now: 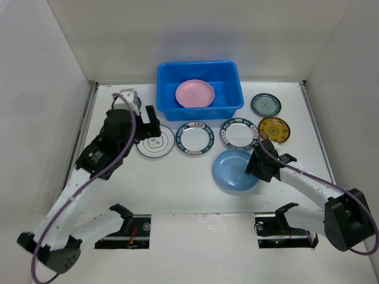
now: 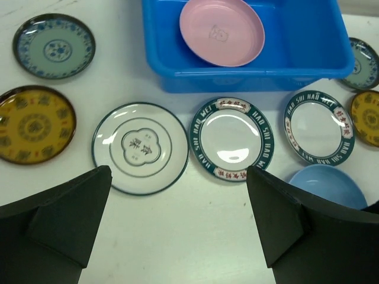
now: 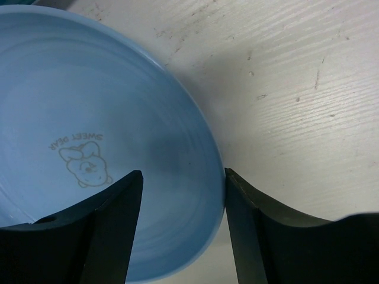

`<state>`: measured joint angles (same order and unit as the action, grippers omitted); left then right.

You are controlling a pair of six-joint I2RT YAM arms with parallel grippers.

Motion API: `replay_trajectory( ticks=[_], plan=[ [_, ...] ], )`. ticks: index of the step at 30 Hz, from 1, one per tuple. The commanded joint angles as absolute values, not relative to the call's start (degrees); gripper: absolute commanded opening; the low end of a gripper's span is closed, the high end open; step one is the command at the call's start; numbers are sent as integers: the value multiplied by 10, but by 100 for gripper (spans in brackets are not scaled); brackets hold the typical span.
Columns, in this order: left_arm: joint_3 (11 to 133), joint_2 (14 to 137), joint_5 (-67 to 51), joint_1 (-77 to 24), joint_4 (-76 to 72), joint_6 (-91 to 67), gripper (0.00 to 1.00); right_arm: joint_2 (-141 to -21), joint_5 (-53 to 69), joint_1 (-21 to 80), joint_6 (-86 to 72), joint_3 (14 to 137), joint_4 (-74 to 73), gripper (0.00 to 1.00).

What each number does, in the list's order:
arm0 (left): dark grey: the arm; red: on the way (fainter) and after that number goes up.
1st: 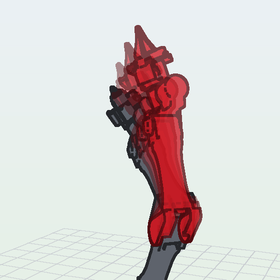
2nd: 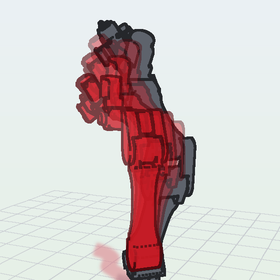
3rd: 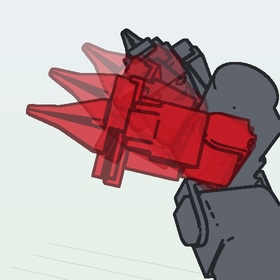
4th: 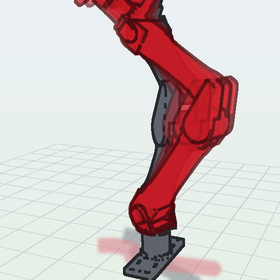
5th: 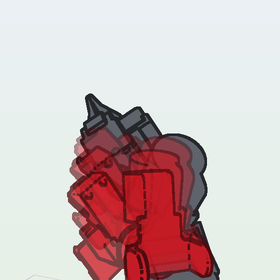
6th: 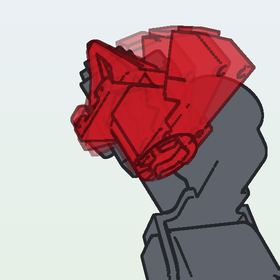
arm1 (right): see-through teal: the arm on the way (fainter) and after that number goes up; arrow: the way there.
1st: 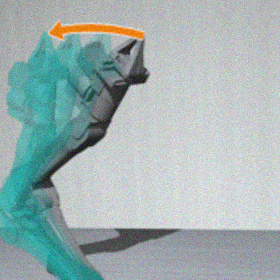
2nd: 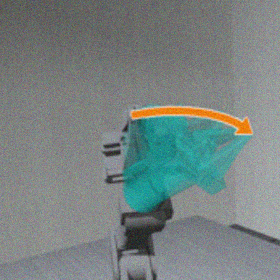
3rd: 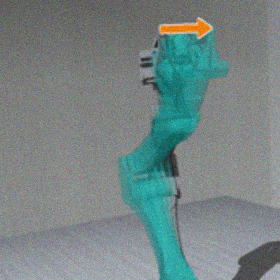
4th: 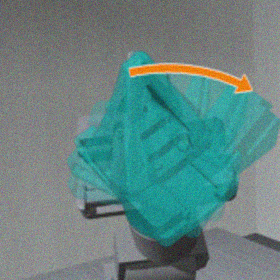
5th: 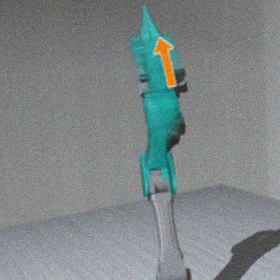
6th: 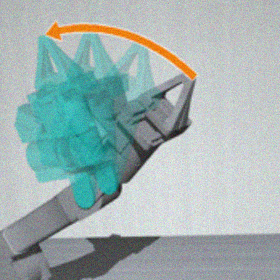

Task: Place the plates into the plastic bin on the countertop

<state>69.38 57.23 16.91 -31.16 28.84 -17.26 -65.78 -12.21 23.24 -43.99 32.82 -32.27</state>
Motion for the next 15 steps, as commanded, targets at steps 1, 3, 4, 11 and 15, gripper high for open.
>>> replay_trajectory(
  ticks=[1, 3, 4, 11, 15],
  plan=[
    [680, 474, 231, -319, 356, -213, 100, -657, -112, 229, -448, 329, -299, 62],
    [667, 435, 241, -318, 390, -229, 100, -657, -112, 229, -448, 329, -299, 62],
    [659, 416, 246, -315, 408, -236, 100, -657, -112, 229, -448, 329, -299, 62],
    [644, 367, 251, -303, 473, -260, 100, -657, -112, 229, -448, 329, -299, 62],
    [642, 380, 250, -300, 471, -255, 100, -637, -76, 261, -475, 331, -337, 0]
  ],
)
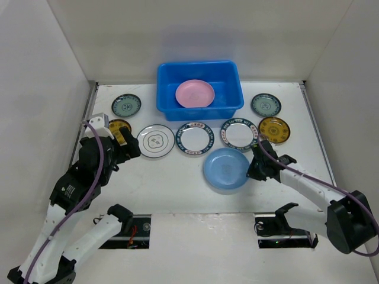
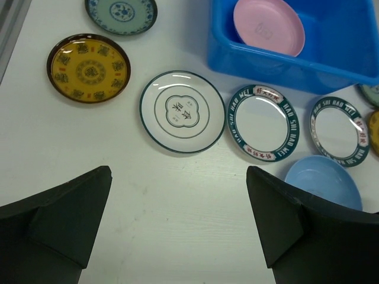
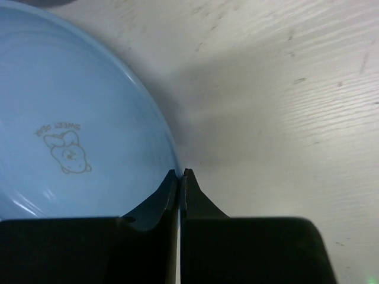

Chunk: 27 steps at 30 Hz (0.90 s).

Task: Place the plates into the plastic bin on the countertop

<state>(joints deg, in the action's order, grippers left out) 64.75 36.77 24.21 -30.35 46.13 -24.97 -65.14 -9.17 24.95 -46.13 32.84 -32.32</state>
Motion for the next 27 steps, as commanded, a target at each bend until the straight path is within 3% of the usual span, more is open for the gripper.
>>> replay_trajectory(
  ticks=[1, 8, 14, 20, 27],
  plan=[
    [642, 387, 250, -300, 467, -255, 100, -635, -76, 261, -475, 330, -338, 0],
    [645, 423, 248, -305, 432, -243, 100, -623, -65, 265, -496, 330, -334, 0],
    [650, 442, 244, -297, 420, -219, 100, -584, -73, 329, -512, 384, -376, 0],
    [634, 446, 243, -288, 410, -208, 100, -593, -116, 363, -457, 543, -423, 0],
    [605, 449, 224, -273, 410, -213, 100, -762, -120, 290, -355, 813, -409, 0]
  ],
)
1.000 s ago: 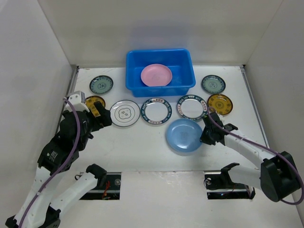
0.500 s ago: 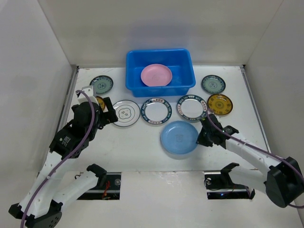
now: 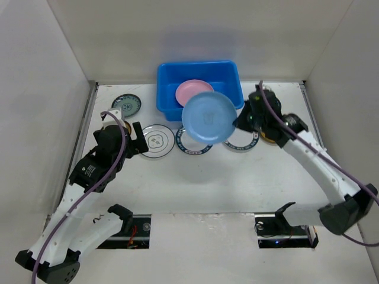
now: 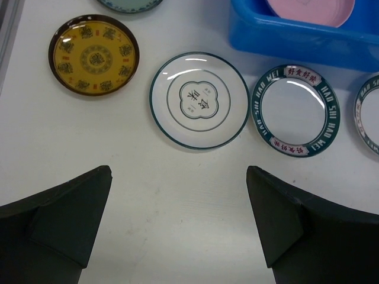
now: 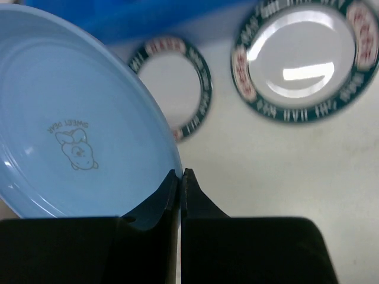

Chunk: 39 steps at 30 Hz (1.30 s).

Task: Place the plates into the plastic bin on the countertop

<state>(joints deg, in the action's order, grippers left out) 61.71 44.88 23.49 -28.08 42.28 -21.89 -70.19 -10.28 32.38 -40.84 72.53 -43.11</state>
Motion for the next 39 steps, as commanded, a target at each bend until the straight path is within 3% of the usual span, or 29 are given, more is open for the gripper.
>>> replay_trajectory(
  ticks=[1, 8, 12, 18, 27, 29, 33, 36, 39],
  plan=[
    [599, 447, 221, -269, 410, -214, 100, -795, -116, 275, -346, 856, -404, 0],
    [549, 436, 185, -240, 395, -240, 100, -1094, -105, 208, -300, 1215, -431, 1],
    [517, 432, 169, -216, 385, -259, 100, -1222, -85, 178, -317, 1341, -435, 1],
    [464, 422, 136, -182, 356, -290, 100, -1344, -58, 170, -334, 1394, -386, 2],
    [396, 432, 97, -141, 288, -328, 100, -1421, -38, 173, -329, 1404, -330, 9],
    [384, 434, 92, -135, 278, -339, 100, -1433, -38, 173, -327, 1410, -328, 20],
    [358, 441, 80, -120, 251, -365, 100, -1439, -44, 173, -319, 1410, -317, 63],
    [346, 451, 64, -110, 229, -383, 100, -1417, -50, 180, -307, 1400, -309, 78],
    [336, 476, 44, -99, 193, -402, 100, -1350, -61, 189, -294, 1355, -278, 83]
  ],
)
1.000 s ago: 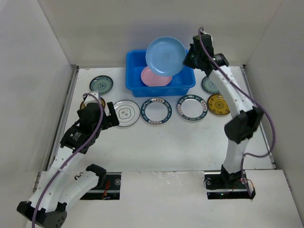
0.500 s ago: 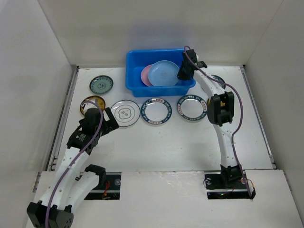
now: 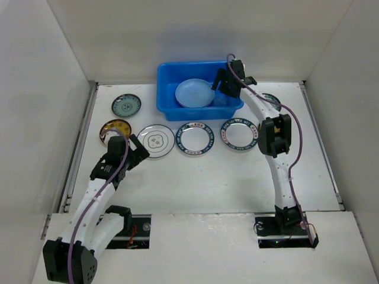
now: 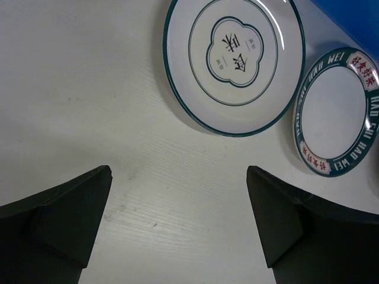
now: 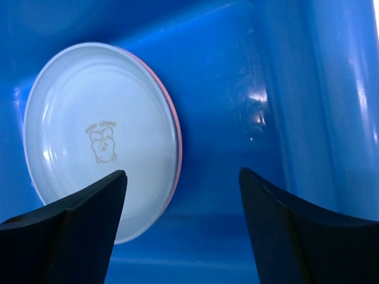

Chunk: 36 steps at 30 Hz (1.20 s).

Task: Place the plates into the plastic bin on the countertop

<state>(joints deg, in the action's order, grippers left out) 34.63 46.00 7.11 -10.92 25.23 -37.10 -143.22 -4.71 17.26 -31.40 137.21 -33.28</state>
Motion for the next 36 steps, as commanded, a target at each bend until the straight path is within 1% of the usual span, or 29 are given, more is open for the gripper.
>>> replay_trajectory(
  ticks=[1, 5, 9, 11, 16, 18, 24, 29, 31, 32, 33, 36],
  plan=[
    [333, 488, 38, -96, 177, -406, 100, -1322, -63, 193, -288, 1332, -263, 84],
    [323, 547, 30, -92, 105, -431, 99, -1180, -74, 205, -271, 1202, -184, 88],
    [303, 608, 28, -87, 26, -467, 94, -1044, -70, 217, -257, 1059, -127, 90],
    [298, 633, 31, -85, 4, -489, 89, -976, -71, 226, -245, 982, -113, 91],
    [274, 666, 41, -83, -68, -539, 82, -839, -75, 239, -234, 812, -91, 92],
    [269, 685, 44, -80, -91, -548, 74, -790, -75, 239, -243, 754, -86, 92],
    [266, 751, 51, -86, -145, -559, 65, -663, -85, 238, -260, 623, -94, 92],
    [255, 802, 54, -90, -185, -583, 58, -590, -87, 235, -263, 567, -110, 92],
    [251, 823, 54, -92, -200, -594, 51, -569, -87, 232, -264, 549, -112, 92],
    [250, 833, 51, -92, -206, -599, 45, -561, -87, 232, -264, 541, -113, 92],
    [250, 841, 49, -93, -208, -605, 38, -553, -87, 231, -264, 533, -114, 92],
    [245, 839, 48, -100, -200, -622, 11, -531, -87, 229, -266, 509, -114, 92]
  ],
)
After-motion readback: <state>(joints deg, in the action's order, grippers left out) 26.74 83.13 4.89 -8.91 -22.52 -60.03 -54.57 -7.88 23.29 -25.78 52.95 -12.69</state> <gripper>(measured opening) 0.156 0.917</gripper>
